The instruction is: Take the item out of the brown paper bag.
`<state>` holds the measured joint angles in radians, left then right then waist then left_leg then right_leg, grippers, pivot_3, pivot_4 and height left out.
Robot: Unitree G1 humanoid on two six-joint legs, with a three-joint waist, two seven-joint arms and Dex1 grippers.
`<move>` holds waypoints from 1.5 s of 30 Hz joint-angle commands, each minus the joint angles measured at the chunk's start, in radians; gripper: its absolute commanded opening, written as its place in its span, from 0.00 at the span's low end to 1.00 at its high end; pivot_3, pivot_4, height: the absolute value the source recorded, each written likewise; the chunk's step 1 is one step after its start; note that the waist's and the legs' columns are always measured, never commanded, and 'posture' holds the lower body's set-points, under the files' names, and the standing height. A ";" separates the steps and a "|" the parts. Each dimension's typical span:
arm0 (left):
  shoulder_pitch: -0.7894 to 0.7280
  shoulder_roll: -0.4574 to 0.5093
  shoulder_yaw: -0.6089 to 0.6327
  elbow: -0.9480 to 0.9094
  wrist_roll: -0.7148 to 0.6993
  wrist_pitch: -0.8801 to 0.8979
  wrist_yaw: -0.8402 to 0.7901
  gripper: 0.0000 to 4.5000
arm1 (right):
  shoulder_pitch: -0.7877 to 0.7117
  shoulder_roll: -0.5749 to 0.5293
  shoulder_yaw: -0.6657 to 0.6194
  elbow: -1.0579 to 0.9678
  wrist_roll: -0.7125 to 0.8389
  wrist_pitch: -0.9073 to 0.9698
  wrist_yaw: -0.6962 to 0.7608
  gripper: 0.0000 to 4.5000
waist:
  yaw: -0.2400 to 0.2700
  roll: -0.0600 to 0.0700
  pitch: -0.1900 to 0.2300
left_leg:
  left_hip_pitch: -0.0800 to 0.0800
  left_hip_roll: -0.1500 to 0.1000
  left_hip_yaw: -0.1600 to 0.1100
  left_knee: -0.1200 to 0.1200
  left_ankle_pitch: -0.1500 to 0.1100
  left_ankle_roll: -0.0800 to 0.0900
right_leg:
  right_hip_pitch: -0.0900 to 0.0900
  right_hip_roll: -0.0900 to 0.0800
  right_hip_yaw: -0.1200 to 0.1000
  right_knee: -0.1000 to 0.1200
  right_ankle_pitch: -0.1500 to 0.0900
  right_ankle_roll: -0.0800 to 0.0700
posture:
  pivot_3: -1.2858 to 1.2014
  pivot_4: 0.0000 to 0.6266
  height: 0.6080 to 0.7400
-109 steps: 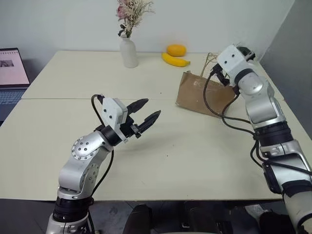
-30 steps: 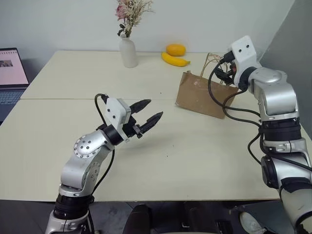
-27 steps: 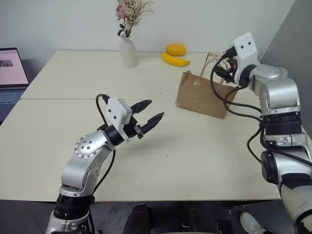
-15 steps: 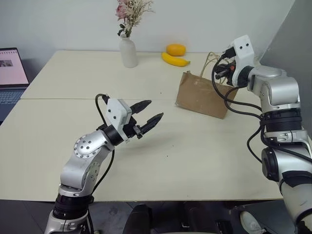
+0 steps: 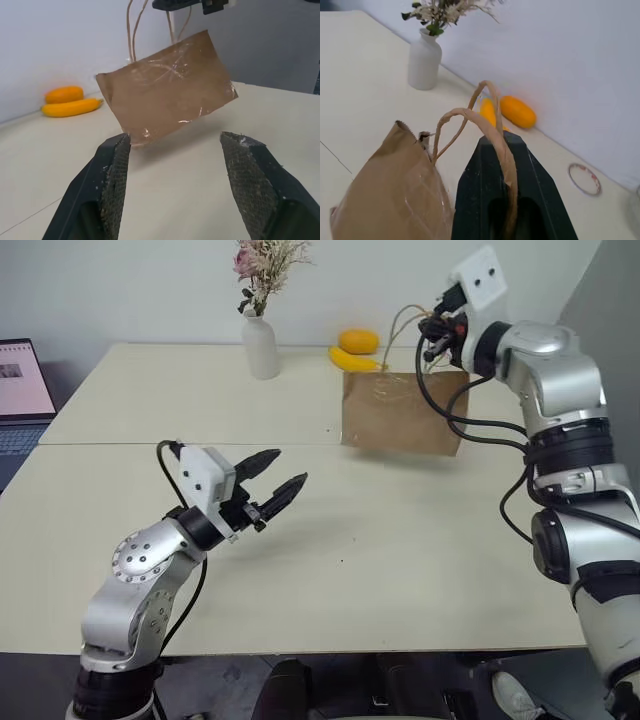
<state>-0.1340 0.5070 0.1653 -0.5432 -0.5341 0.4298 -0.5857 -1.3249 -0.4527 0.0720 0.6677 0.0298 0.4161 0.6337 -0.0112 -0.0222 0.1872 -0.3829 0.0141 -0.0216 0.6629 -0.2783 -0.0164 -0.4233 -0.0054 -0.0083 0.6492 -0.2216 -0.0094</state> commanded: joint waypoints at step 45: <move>0.224 0.075 0.230 -0.144 -0.074 -0.015 0.056 0.66 | -0.123 0.221 0.048 0.206 -0.110 -0.263 -0.060 0.02 | 0.000 0.001 0.001 | -0.001 0.000 -0.001 0.000 0.000 0.000 | -0.001 -0.002 -0.001 0.000 0.000 -0.001 | 0.52 0.24 1.00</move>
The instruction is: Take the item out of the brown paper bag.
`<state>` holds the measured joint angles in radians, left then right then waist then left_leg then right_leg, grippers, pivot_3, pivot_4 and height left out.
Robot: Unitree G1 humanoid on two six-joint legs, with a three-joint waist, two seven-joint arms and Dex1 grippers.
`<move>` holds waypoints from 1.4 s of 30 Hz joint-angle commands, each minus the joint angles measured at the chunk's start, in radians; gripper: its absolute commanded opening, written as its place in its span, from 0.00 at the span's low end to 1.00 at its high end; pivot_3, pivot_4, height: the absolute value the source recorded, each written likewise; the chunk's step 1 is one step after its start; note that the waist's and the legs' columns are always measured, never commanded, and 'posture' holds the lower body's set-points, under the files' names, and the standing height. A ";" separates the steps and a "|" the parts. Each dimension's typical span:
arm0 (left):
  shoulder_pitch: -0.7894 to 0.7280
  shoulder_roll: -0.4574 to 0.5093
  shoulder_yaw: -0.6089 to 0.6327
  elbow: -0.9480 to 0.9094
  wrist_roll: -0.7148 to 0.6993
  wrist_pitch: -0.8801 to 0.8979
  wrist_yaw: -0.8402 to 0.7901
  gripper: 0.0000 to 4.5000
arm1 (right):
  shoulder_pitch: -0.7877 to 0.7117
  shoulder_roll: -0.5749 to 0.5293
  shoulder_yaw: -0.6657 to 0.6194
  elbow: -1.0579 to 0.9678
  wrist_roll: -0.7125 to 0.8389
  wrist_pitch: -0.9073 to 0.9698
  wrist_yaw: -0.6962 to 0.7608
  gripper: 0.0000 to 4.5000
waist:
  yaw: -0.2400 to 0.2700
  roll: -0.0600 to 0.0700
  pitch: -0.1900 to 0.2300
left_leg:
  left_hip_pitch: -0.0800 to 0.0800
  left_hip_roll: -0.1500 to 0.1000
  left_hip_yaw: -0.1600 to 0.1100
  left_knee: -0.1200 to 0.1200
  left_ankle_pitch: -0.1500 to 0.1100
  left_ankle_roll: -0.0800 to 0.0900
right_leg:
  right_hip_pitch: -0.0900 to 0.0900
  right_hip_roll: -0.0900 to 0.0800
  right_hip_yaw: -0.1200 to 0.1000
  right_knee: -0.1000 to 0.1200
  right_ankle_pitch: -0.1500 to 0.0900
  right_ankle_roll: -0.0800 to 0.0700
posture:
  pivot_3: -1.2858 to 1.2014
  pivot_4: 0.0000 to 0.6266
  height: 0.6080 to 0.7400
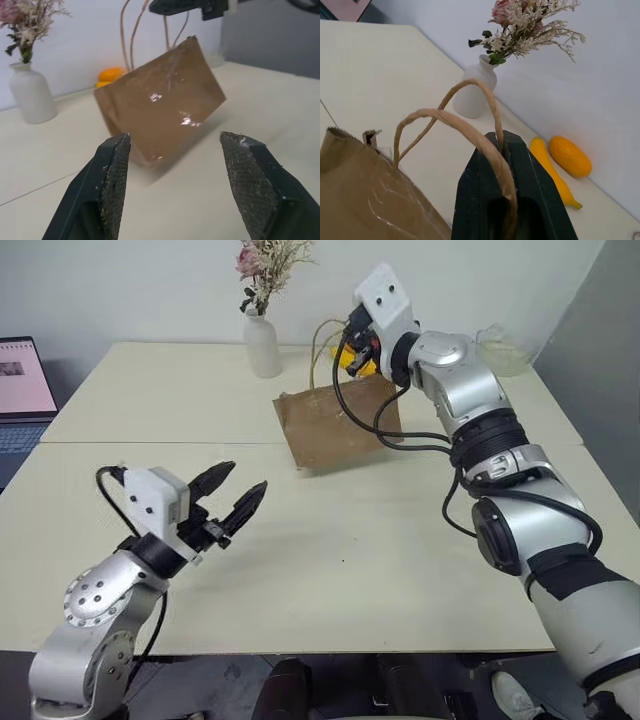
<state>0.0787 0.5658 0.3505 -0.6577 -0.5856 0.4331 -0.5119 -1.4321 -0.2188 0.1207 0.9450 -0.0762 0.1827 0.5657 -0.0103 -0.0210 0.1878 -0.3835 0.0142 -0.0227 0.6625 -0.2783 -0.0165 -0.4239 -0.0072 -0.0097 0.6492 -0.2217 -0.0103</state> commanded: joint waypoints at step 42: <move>0.003 0.025 0.026 -0.005 -0.013 -0.031 -0.031 0.66 | -0.063 0.050 -0.087 0.031 0.055 0.014 -0.091 0.02 | -0.016 0.000 0.000 | 0.000 0.000 0.000 0.000 0.000 0.000 | 0.000 0.000 0.000 0.000 0.000 0.000 | 0.52 0.24 1.00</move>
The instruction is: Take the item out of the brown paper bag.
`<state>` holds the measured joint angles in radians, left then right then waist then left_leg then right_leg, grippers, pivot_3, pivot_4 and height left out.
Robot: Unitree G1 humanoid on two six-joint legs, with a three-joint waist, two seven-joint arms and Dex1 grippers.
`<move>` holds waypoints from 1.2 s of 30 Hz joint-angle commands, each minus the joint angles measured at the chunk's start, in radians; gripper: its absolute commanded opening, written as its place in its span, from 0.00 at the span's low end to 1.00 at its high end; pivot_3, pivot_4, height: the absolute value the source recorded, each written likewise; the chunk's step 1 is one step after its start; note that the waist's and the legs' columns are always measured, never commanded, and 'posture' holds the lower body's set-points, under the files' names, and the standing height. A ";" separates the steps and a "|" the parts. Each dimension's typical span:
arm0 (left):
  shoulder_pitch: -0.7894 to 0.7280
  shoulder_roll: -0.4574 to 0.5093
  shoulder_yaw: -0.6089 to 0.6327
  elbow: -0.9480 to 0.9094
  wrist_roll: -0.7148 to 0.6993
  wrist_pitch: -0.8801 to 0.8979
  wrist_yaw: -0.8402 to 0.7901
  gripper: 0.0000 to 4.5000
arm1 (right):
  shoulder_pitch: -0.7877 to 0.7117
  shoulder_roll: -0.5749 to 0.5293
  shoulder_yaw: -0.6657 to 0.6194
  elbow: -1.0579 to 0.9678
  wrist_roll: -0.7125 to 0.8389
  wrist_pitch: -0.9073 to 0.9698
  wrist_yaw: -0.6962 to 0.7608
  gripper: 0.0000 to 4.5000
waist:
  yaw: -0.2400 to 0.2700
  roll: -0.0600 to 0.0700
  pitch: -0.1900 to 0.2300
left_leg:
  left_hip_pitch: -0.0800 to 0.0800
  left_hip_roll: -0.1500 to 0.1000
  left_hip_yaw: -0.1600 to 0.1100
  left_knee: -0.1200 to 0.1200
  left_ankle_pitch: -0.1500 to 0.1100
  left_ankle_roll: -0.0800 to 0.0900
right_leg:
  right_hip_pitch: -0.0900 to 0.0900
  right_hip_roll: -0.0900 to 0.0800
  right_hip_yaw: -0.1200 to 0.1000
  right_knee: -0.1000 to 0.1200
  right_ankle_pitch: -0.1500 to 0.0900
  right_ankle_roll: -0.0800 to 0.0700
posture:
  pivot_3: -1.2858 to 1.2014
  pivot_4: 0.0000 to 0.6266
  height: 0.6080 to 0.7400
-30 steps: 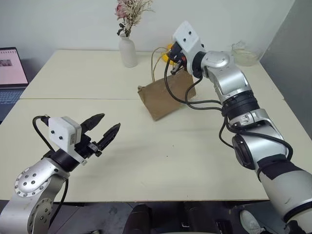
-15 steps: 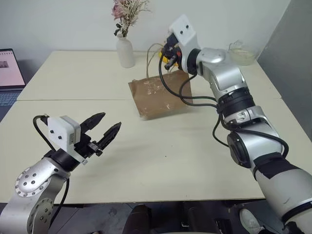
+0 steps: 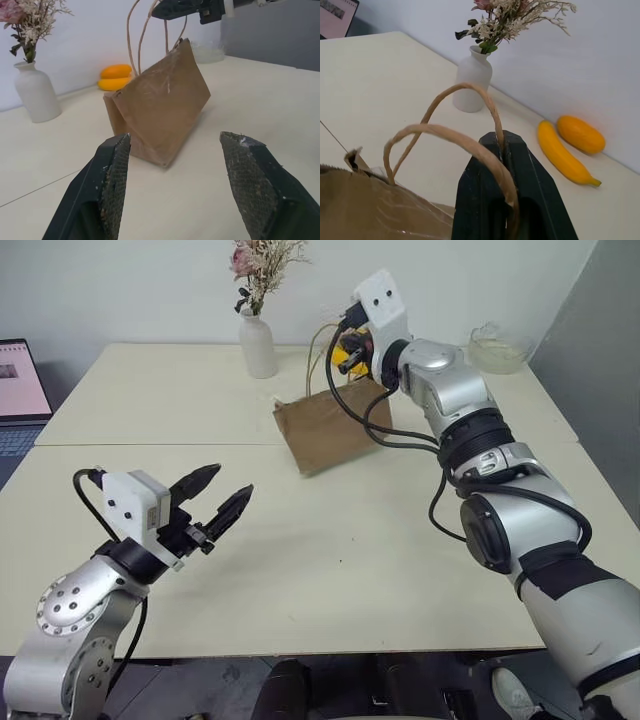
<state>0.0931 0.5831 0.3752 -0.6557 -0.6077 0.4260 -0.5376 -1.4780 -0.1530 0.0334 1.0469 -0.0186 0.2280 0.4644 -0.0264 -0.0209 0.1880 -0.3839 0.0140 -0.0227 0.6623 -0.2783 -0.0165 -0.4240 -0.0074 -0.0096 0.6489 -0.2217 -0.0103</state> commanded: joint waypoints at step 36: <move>-0.023 0.011 -0.028 -0.016 -0.013 -0.022 -0.038 0.66 | 0.182 -0.113 0.141 -0.329 -0.099 0.003 0.160 0.14 | -0.001 0.000 0.000 | 0.001 0.000 0.000 0.000 0.000 0.000 | 0.000 0.000 0.000 0.001 0.000 0.000 | 0.52 0.24 1.00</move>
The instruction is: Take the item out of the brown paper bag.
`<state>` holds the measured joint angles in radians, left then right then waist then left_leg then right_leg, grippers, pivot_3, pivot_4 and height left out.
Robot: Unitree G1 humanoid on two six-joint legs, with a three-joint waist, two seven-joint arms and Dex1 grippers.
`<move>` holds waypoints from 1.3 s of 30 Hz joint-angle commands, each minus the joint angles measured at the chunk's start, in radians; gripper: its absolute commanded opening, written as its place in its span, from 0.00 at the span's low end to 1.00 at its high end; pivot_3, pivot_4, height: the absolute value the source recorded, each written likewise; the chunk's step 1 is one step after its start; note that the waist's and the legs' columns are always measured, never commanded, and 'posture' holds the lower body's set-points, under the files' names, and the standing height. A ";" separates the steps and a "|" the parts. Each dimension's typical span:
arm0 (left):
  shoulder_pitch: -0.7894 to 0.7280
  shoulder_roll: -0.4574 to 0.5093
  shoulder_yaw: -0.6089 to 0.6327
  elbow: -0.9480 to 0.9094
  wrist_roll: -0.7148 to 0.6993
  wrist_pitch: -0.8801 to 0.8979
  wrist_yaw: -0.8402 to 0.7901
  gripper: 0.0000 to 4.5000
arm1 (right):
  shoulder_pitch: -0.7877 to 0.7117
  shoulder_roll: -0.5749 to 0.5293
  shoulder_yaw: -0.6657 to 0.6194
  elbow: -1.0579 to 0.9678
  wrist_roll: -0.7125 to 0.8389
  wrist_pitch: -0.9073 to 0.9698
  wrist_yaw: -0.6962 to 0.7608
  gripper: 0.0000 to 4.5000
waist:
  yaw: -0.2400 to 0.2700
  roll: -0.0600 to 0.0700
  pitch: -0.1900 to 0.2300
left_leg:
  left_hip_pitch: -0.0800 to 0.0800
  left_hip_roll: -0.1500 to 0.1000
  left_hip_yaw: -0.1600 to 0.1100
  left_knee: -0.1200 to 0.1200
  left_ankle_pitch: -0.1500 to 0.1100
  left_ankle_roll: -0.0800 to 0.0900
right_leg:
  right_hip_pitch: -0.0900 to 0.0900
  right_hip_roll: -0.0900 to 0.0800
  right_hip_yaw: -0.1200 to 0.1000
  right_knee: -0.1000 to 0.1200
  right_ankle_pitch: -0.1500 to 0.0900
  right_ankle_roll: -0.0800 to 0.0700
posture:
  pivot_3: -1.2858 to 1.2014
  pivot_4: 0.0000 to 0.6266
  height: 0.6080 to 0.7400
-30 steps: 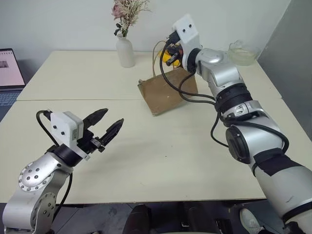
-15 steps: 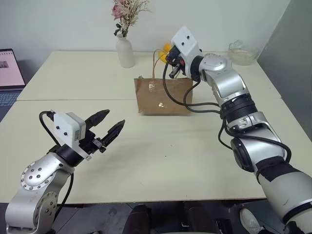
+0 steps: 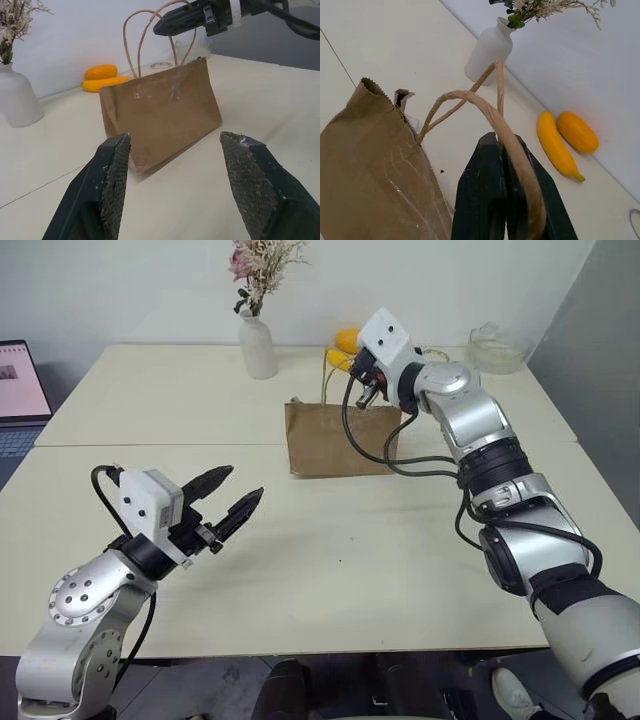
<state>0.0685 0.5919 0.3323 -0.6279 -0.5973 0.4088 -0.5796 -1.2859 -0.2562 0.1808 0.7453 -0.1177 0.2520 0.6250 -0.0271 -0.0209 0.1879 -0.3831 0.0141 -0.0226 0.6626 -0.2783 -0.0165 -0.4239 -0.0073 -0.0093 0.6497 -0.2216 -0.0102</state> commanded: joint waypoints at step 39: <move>-1.292 -0.104 -0.456 1.651 0.557 -0.526 -0.188 0.01 | 1.261 -0.095 -0.230 -1.654 0.502 0.434 -0.177 1.00 | 0.024 -0.004 -0.002 | 0.000 -0.006 0.004 0.003 0.001 0.000 | 0.003 0.008 -0.003 -0.002 -0.001 0.008 | 0.52 0.24 1.00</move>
<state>-1.1700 0.4935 -0.1179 0.9304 -0.0847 -0.0505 -0.7751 -0.0217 -0.3510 -0.0458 -0.8621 0.3769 0.6941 0.4725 -0.0028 -0.0247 0.1857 -0.3838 0.0086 -0.0178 0.6656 -0.2778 -0.0164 -0.4218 0.0003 -0.0117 0.6469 -0.2224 -0.0019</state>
